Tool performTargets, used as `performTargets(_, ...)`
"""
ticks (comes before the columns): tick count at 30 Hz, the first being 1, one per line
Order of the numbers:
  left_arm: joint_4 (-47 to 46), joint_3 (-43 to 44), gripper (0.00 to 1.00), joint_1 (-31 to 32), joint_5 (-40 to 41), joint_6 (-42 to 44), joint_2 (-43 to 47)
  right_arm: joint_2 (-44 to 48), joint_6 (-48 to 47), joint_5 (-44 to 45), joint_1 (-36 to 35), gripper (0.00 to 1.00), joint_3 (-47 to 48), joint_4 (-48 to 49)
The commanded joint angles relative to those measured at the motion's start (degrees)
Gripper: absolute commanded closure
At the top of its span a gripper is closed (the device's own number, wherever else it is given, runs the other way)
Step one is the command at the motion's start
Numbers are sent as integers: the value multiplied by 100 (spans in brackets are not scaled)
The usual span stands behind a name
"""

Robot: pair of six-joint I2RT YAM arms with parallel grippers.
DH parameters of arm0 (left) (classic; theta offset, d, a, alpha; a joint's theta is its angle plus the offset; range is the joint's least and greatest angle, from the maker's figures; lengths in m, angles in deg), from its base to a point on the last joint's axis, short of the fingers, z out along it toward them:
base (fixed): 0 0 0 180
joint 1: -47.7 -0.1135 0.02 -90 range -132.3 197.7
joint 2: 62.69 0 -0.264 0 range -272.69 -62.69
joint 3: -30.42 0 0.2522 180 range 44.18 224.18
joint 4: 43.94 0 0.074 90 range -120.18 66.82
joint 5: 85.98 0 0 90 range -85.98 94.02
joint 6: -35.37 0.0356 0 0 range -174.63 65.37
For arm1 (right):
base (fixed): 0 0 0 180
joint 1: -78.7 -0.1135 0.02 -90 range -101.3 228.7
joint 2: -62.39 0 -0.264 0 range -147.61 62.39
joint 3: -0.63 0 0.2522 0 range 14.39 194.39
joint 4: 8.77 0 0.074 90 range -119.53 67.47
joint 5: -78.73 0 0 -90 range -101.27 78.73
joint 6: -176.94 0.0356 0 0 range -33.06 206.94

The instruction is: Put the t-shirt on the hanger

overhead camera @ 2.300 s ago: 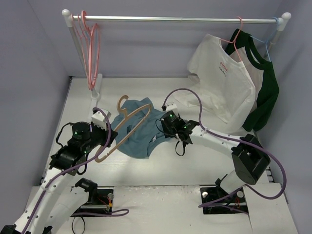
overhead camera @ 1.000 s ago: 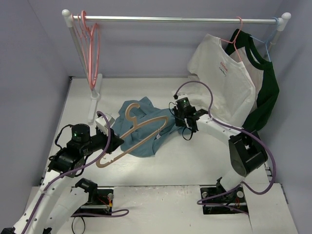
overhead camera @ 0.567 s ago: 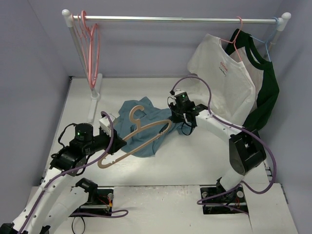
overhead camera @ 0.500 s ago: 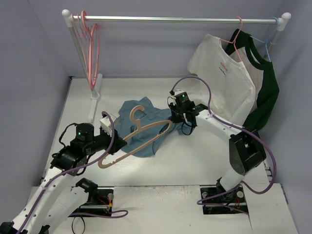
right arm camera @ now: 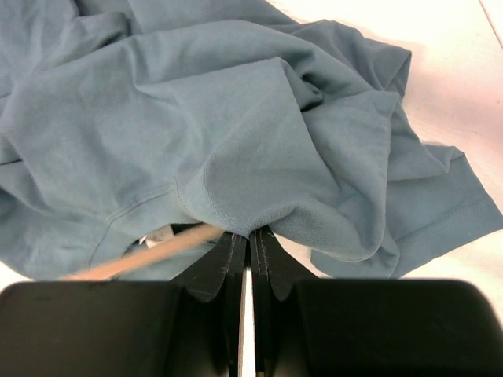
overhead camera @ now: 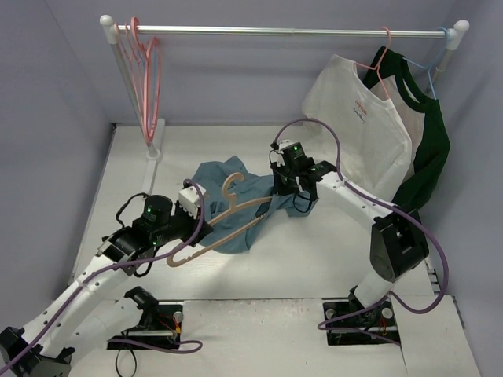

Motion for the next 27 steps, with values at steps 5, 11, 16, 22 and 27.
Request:
performTargets(5, -1527, 203, 100, 622, 779, -172, 135, 338, -120, -327, -11, 96, 699, -310)
performTargets(11, -2512, -324, 100, 815, 1080, -436, 453, 549, -155, -319, -19, 95, 1041, -574)
performTargets(16, -3531, -772, 100, 1271, 1404, -454, 303, 566, -173, -389, -11, 95, 1612, -881)
performTargets(22, -4762, -1169, 100, 2159, 2958, 10, 207, 558, -146, -319, -11, 95, 2008, -1172)
performTargets(27, -5335, -1213, 100, 2774, 3690, 345, -4, 584, -146, -161, -11, 95, 2298, -1356)
